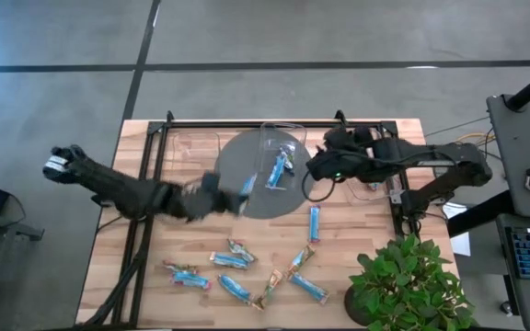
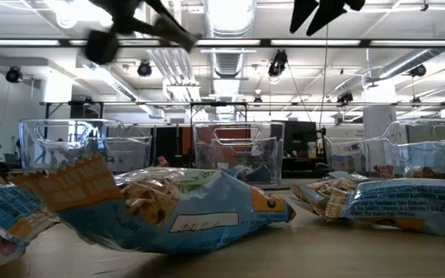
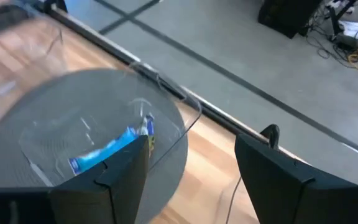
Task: Pick and place Granola Bars by type
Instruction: Put the blue granola bar into the middle transparent bin, then put the red granola bar into the right transparent bin
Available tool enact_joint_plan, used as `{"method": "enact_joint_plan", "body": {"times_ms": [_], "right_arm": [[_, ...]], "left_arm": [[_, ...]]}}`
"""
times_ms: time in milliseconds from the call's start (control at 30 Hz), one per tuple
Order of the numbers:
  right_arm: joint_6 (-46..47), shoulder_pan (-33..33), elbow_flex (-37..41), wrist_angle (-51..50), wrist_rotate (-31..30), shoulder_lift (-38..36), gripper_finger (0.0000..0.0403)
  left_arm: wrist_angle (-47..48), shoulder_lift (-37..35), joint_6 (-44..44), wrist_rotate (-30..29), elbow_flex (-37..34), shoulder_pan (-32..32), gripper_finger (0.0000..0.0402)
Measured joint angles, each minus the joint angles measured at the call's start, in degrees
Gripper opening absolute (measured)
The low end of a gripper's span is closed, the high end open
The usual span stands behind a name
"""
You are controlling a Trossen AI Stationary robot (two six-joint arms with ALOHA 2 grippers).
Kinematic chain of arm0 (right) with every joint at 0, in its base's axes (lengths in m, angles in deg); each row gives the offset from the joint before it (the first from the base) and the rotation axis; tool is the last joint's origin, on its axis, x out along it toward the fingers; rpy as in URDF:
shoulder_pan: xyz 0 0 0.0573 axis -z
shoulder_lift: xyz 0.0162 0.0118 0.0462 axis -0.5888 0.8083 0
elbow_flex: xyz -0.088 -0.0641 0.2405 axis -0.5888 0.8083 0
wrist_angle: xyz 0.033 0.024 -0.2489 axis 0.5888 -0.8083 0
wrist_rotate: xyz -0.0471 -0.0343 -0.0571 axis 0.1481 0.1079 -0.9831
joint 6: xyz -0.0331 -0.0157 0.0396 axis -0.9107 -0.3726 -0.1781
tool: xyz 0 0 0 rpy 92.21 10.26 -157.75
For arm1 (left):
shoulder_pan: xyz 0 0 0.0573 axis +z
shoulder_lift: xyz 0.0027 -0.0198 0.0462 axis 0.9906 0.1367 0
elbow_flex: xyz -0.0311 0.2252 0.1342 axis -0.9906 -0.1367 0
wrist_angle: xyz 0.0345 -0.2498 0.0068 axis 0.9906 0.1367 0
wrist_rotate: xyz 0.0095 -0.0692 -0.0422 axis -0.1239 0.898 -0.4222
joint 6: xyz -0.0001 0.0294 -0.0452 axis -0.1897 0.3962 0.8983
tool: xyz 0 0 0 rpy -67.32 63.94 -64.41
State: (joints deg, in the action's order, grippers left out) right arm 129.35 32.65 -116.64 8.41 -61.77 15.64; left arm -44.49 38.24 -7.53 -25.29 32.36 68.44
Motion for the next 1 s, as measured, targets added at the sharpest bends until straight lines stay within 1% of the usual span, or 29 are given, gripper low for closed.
{"method": "enact_joint_plan", "body": {"times_ms": [100, 167, 233, 300, 367, 433, 533, 667, 767, 867, 933, 1000], "right_arm": [[1.1, 0.0, 0.0, -0.1, 0.0, -1.5, 0.0231], [1.9, -0.1, 0.0, -0.1, 0.0, -2.1, 0.0231], [2.4, -0.1, 0.1, -0.4, 0.0, -2.2, 0.0231], [2.5, -0.1, 0.1, -0.5, 0.0, -2.0, 0.0231], [2.5, -0.1, 0.2, -0.5, 0.1, -1.5, 0.0231], [2.5, -0.1, 0.2, -0.5, 0.4, -1.0, 0.0231], [2.5, -0.2, 0.2, -0.6, 0.7, -0.5, 0.0231], [2.5, -0.4, 0.2, -0.7, 0.9, -0.4, 0.0231], [2.5, -0.3, 0.2, -0.8, 1.4, -0.4, 0.0231], [2.4, -0.3, 0.2, -0.9, 1.5, -0.4, 0.0231], [2.2, -0.3, 0.4, -0.9, 1.7, -0.4, 0.0231], [1.2, -0.3, 0.6, -0.9, 1.8, -0.4, 0.0231]], "left_arm": [[-4.6, 2.8, -7.9, 8.4, 0.0, 12.6, 0.0048], [-9.8, 6.1, -10.6, 15.5, 0.1, 20.2, 0.0048], [-15.7, 10.0, -12.6, 21.6, 0.9, 25.9, 0.0048], [-17.3, 14.0, -13.4, 23.7, 2.9, 29.7, 0.0048], [-15.5, 18.3, -15.2, 24.2, 5.8, 31.9, 0.0050], [-12.5, 22.5, -16.0, 25.8, 8.9, 32.4, 0.0061], [-8.3, 27.5, -17.7, 29.5, 13.8, 31.6, 0.0092], [2.5, 30.2, -20.5, 29.2, 20.9, 30.2, 0.0134], [12.1, 29.0, -27.7, 27.6, 25.5, 28.1, 0.0152], [20.1, 25.6, -34.4, 26.5, 28.9, 25.1, 0.0157], [25.4, 22.3, -40.7, 28.4, 30.3, 22.1, 0.0158], [31.1, 18.6, -46.9, 31.4, 30.9, 17.8, 0.0158]]}}
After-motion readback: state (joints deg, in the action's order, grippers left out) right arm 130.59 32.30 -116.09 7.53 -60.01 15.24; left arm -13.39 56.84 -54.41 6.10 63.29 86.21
